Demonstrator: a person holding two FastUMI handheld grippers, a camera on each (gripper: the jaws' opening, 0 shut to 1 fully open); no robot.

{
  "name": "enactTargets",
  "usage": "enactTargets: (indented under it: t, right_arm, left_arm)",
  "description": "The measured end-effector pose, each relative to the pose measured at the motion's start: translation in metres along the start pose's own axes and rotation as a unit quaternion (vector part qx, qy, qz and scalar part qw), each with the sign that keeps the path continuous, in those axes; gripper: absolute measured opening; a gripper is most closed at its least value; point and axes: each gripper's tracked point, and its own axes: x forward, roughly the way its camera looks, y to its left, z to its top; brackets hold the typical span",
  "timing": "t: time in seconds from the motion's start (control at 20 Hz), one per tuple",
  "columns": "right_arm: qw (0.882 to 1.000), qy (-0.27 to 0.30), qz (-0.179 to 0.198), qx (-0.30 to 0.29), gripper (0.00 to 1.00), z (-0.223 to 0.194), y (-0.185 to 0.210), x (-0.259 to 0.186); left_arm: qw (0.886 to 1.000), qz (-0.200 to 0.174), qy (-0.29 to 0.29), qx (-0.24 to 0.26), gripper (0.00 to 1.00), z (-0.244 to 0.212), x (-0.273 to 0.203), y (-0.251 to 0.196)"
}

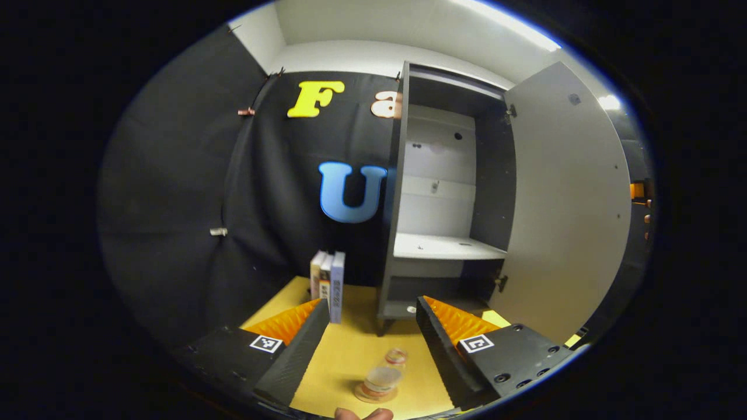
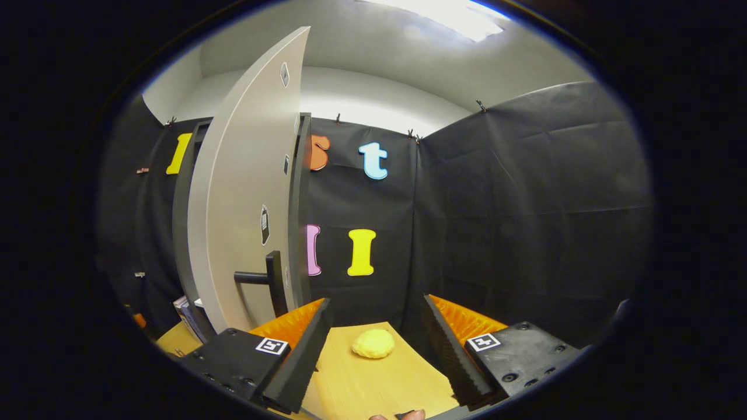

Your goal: Open the cabinet door with the right hand, grasp the bottle in the cabinet with the left hand and place it on the coaster, then close the cabinet door with the right hand.

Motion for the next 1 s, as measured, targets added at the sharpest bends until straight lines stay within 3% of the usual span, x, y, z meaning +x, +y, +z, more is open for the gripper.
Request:
enactTargets:
  t: [0.3,0.6,0.8,1.0]
  right_arm:
    - [1.0,0.007,-0.008,0.012,0.95,-0.001,0.003,-0.001]
    - [0.999,0.017,-0.027,0.029,0.97,-0.005,0.012,-0.01]
    - [0.998,0.029,-0.008,0.064,0.97,-0.011,0.035,-0.014]
    - [0.996,0.033,0.035,0.077,0.97,-0.013,0.079,-0.025]
  left_arm:
    - [0.999,0.02,-0.027,-0.024,0.94,0.078,-0.008,0.014]
    - [0.998,0.044,-0.031,0.018,0.91,0.105,-0.017,0.021]
    - [0.998,0.036,-0.018,0.039,0.92,0.1,-0.012,0.013]
    - [0.999,0.019,-0.016,0.022,0.94,0.096,-0.013,0.003]
